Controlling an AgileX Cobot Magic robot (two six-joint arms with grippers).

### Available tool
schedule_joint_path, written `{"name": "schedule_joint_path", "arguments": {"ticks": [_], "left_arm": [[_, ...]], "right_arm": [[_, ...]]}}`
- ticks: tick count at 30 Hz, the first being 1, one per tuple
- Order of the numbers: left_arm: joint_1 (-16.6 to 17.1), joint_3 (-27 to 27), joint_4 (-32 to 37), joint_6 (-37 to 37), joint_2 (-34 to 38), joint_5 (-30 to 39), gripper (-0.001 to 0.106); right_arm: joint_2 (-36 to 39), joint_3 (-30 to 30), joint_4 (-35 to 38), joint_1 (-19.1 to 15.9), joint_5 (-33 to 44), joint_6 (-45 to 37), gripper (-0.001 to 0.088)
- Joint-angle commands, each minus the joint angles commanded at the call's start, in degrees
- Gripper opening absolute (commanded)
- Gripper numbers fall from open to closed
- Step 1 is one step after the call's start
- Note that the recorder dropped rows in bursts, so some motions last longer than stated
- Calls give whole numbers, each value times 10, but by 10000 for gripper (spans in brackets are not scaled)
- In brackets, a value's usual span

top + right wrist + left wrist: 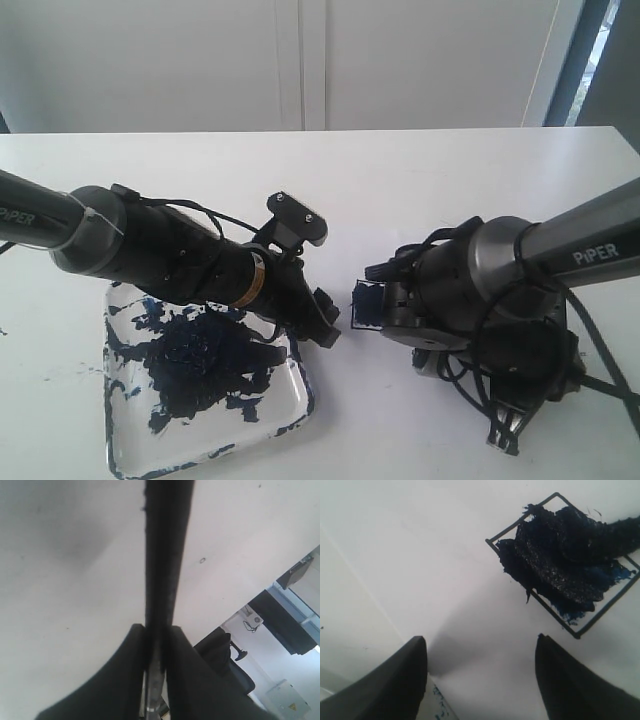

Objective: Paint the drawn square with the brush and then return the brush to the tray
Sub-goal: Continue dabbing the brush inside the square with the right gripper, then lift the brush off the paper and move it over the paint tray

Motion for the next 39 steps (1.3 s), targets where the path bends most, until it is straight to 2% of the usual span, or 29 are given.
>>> {"name": "schedule_joint_path", "arguments": {"ticks": [7, 14, 22, 33, 39], "left_arm": [[0, 0, 0, 0, 0, 0, 659], [0, 0, 0, 0, 0, 0, 659], [0, 0, 0, -2, 0, 1, 659], [0, 0, 0, -5, 0, 4, 659], [0, 0, 0, -5, 0, 5, 659]], "right_arm": [[0, 0, 16, 6, 0, 0, 0], [0, 0, 18, 39, 0, 0, 0], [0, 0, -5, 39, 0, 0, 0], [0, 8, -6, -1, 0, 4, 0], [0, 8, 3, -1, 0, 4, 0]]}}
